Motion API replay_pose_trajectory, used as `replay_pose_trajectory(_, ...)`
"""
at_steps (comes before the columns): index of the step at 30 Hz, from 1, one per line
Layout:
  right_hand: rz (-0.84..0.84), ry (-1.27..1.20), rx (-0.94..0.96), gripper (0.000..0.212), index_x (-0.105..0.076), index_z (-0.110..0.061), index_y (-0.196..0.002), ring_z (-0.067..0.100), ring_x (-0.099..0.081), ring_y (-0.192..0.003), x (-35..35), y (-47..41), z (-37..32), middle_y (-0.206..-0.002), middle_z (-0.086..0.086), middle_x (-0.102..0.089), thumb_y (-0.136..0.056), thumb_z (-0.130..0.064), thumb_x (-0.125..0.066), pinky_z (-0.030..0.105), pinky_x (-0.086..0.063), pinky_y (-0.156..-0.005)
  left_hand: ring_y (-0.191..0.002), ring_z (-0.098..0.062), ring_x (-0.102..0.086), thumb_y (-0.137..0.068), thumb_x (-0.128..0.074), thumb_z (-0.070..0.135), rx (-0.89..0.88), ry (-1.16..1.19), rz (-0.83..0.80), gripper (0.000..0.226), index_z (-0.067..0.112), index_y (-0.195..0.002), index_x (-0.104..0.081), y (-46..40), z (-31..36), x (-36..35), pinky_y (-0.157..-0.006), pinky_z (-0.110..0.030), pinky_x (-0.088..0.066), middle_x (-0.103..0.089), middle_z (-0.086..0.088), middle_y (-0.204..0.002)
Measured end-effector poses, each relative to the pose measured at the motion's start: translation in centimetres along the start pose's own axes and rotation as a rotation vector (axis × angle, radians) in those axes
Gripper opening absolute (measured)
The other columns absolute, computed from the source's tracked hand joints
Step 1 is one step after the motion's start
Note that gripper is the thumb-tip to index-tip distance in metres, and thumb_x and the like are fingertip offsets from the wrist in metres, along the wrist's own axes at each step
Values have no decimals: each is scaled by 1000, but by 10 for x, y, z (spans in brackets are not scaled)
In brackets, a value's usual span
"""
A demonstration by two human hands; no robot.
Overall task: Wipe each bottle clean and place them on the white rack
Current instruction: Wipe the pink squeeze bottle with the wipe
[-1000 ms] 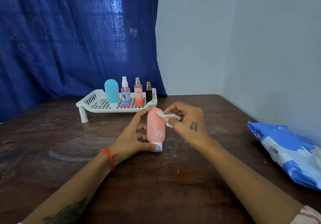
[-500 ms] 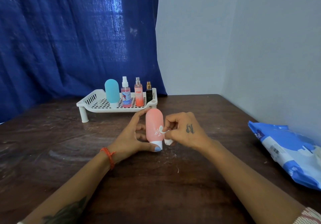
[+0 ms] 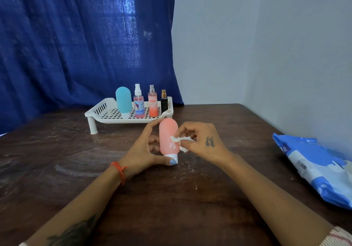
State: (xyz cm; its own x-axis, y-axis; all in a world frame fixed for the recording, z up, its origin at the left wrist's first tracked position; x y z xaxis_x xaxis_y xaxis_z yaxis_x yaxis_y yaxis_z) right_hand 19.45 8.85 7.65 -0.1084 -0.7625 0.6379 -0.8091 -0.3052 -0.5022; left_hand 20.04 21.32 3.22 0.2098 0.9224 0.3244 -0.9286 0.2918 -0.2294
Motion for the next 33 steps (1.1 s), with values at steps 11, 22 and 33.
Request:
replay_pose_trajectory(11, 110, 92, 12, 14, -75, -17, -89, 1, -57, -74, 8, 1, -3, -89, -3, -71, -78, -12, -69, 11, -46, -68, -94, -18, -67, -56, -86, 10, 12, -37, 6, 102, 57, -123, -24, -1, -3, 1, -72, -21, -55, -57, -5, -117)
replay_pose_trajectory(22, -20, 76, 125, 13, -77, -14, -80, -3, -54, -72, -4, 1, -11, -79, -11, -63, -70, -7, -72, 13, -44, -67, -94, -16, -68, -58, -85, 7, -8, -35, 0, 103, 53, -128, -25, 0, -2, 1, -74, -25, -56, -58, -4, -116)
replay_pose_trajectory(33, 57, 79, 215, 18, -76, -17, -90, 4, -57, -80, -6, 4, -21, -90, 0, -68, -74, -10, -74, 16, -47, -70, -93, -14, -68, -60, -83, 2, -5, 9, -8, 101, 51, -127, -27, 1, -1, 0, -74, -24, -56, -61, -5, -114)
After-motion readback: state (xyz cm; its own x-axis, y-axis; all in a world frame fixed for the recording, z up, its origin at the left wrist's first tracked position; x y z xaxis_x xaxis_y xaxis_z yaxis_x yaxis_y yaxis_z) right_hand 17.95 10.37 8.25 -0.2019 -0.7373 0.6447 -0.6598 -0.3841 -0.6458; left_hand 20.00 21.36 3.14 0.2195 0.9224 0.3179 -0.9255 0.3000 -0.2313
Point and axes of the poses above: each hand's wrist, its own y-axis away from the middle knuckle, its own x-axis out of the back of the hand, z = x × y, the point moved 10 cm from there along -y, towards the middle knuckle
